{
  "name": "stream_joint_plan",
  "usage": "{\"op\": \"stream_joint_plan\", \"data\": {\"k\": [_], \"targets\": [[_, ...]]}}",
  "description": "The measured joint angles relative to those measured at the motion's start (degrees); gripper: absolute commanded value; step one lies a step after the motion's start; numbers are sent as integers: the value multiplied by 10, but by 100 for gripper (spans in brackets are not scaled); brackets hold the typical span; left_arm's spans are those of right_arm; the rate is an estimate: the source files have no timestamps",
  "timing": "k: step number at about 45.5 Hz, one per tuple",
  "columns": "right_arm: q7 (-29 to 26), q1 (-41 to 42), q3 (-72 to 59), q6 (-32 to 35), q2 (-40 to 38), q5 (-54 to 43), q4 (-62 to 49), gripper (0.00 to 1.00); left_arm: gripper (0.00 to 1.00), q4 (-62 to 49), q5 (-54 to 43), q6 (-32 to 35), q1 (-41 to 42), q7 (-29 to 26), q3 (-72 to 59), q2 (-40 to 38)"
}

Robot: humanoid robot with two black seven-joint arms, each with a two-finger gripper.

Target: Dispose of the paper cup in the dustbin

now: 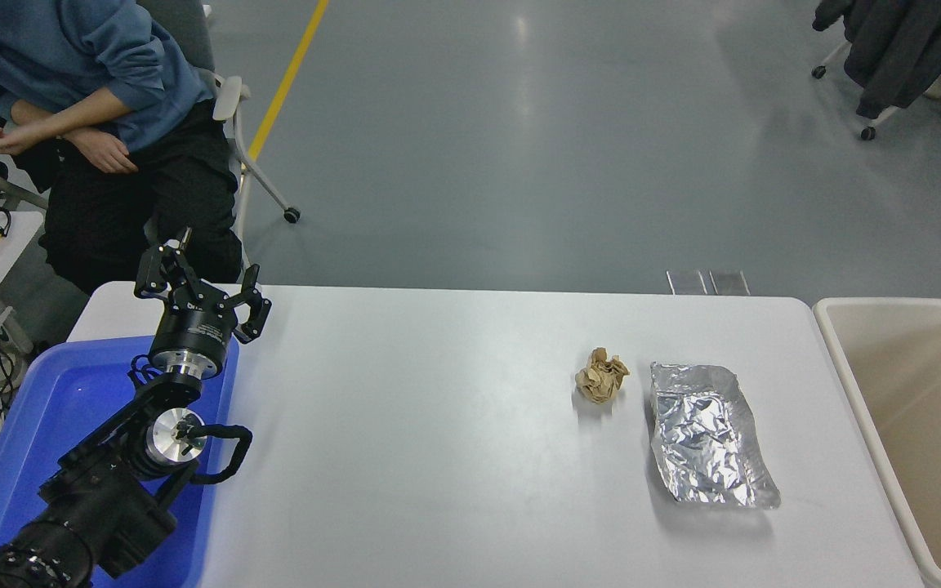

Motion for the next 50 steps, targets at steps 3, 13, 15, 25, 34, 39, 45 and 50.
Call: {"op": "stream_joint_plan", "data": {"k": [3, 13, 15, 25, 34, 39, 45, 50], "targets": [[1, -13, -8, -5, 3, 11, -27, 0, 100, 0, 0, 0, 0, 0, 0, 0], [4, -68, -65, -21, 32, 89, -117, 0, 100, 0, 0, 0, 0, 0, 0, 0], [4, -75, -72, -25, 38, 100, -122, 0, 100, 0, 0, 0, 0, 0, 0, 0], [5, -129, -102, -56, 92, 157, -142, 0, 100, 0, 0, 0, 0, 0, 0, 0], [5, -162, -111, -74, 150, 194, -149, 0, 100, 0, 0, 0, 0, 0, 0, 0], [4, -176, -111, -87, 185, 206, -154, 0, 100, 0, 0, 0, 0, 0, 0, 0], [3, -190, -110, -97, 220, 212, -162, 0, 100, 0, 0, 0, 0, 0, 0, 0], [3, -209, -108, -105, 261, 216, -184, 0, 100, 0, 0, 0, 0, 0, 0, 0]]}}
